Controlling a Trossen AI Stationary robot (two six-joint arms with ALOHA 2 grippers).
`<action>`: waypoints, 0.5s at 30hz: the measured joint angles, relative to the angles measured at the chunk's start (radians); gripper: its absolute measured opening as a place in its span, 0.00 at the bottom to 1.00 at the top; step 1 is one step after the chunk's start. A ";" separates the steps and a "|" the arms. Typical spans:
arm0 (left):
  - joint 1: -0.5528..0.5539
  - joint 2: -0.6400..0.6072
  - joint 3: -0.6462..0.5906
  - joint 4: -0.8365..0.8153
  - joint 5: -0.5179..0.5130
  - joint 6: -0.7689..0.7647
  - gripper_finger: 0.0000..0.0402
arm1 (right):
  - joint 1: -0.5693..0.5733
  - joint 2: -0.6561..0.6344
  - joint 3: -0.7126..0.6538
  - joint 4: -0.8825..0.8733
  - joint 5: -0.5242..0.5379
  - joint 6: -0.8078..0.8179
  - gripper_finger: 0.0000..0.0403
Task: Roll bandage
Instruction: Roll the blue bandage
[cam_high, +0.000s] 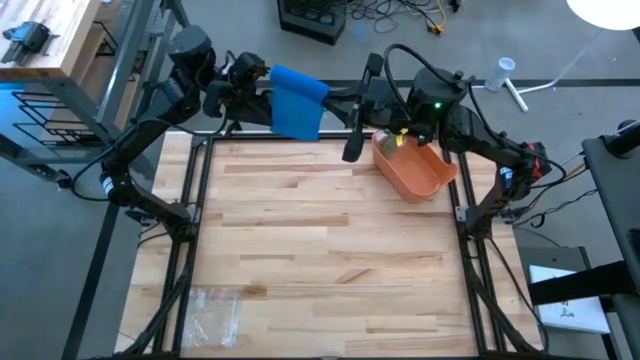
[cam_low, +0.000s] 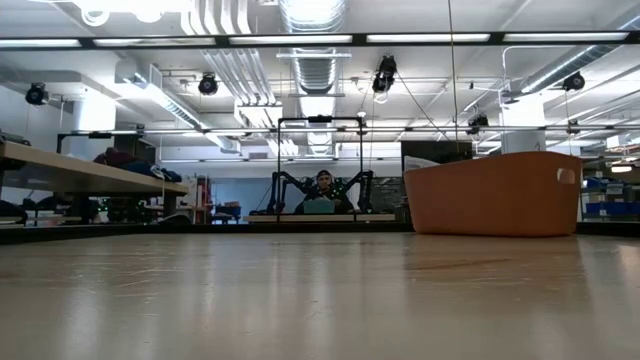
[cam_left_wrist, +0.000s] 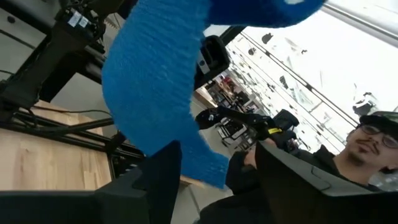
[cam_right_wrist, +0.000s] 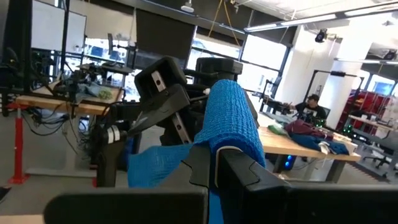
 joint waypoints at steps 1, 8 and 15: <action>0.001 -0.003 0.000 -0.001 0.005 0.000 0.49 | 0.000 -0.001 0.000 0.000 -0.005 -0.005 0.01; 0.033 -0.040 0.000 -0.007 0.031 0.000 0.44 | 0.000 -0.028 0.000 0.000 -0.111 0.016 0.01; 0.083 -0.072 0.000 -0.006 0.028 0.023 0.41 | 0.000 -0.062 0.000 -0.037 -0.143 0.028 0.01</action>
